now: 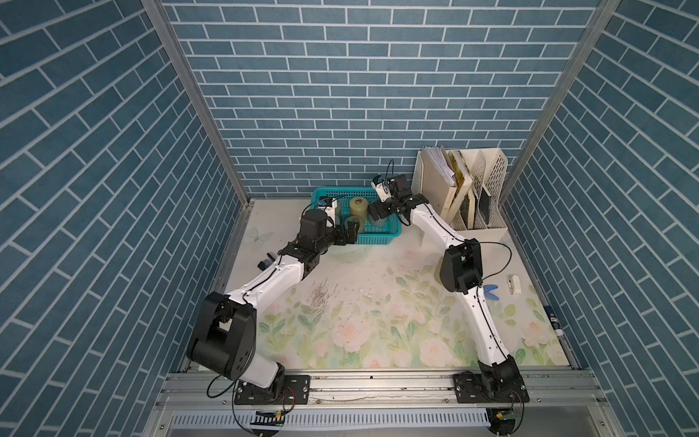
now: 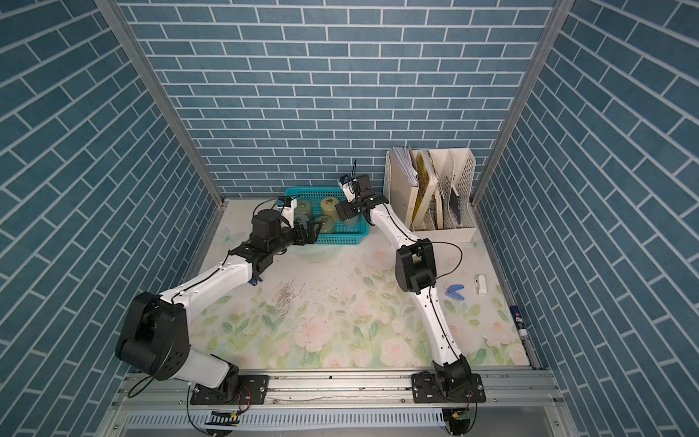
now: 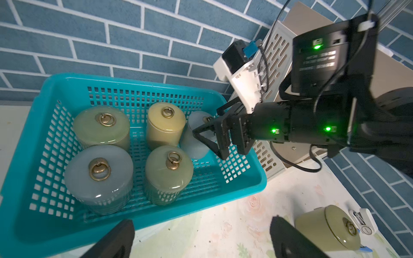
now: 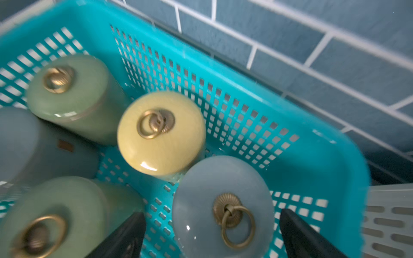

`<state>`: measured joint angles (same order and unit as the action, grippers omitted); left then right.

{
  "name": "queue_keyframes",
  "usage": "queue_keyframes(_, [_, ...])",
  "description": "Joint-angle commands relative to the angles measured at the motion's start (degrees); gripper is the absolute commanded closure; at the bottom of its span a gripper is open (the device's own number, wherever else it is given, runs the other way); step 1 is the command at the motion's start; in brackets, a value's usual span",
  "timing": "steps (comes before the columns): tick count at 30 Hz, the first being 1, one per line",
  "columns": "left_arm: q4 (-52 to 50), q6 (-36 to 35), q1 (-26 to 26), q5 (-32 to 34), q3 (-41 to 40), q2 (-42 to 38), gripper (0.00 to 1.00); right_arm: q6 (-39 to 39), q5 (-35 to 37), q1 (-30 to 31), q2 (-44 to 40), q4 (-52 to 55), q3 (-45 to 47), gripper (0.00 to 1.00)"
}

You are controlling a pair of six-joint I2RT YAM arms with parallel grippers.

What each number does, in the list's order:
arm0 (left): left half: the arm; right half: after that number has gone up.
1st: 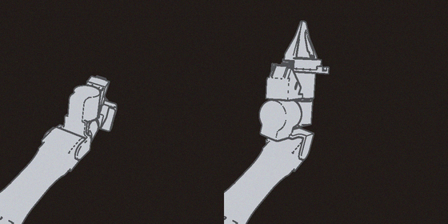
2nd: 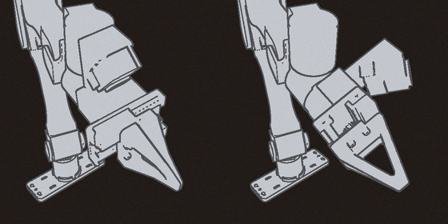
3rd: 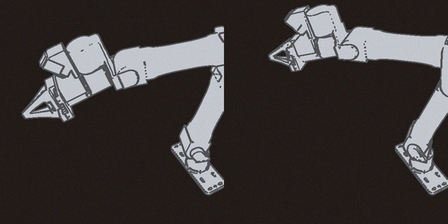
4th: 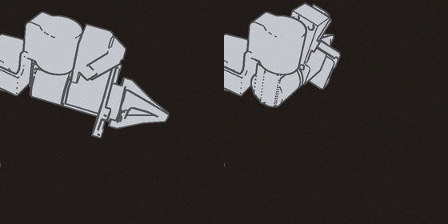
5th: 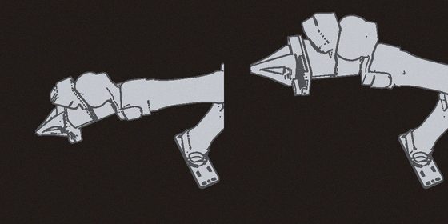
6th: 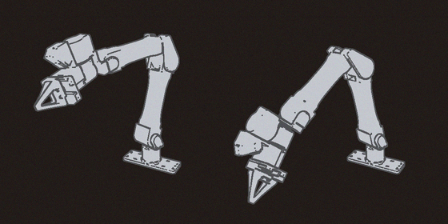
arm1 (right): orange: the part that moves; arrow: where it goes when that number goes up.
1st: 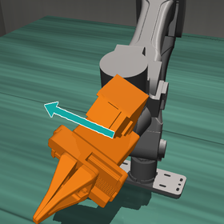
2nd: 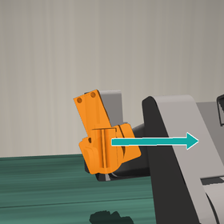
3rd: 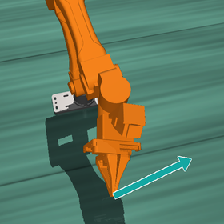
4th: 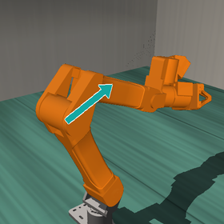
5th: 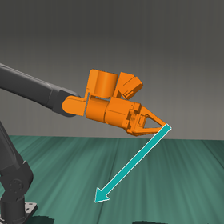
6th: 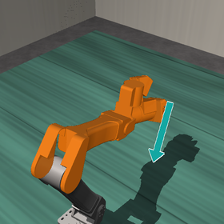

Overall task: Take the tea canister out of the basket
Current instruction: Pick up the tea canister from the basket.

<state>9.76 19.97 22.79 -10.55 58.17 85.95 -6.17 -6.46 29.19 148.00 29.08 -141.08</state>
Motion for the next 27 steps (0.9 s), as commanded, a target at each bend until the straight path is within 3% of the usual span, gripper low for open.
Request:
queue_keyframes(1, [0.54, 0.27, 0.68, -0.09, -0.87, -1.61, 0.00, -2.07, 0.91, 0.04, 2.52, -1.50, -2.22, 0.02])
queue_keyframes(7, [0.75, 0.52, 0.86, 0.72, -1.39, -1.85, 0.00, -1.82, 1.80, 0.25, 4.17, -2.04, -4.21, 0.01])
queue_keyframes(13, [0.84, 0.29, 1.10, 0.79, -0.96, -1.40, 0.00, -3.70, 7.32, 0.18, 5.50, -2.82, -5.31, 0.00])
queue_keyframes(27, [-0.51, -0.96, 1.08, 2.20, -0.69, -1.18, 0.00, -8.55, 0.45, 0.24, 6.24, 3.53, -5.66, 0.01])
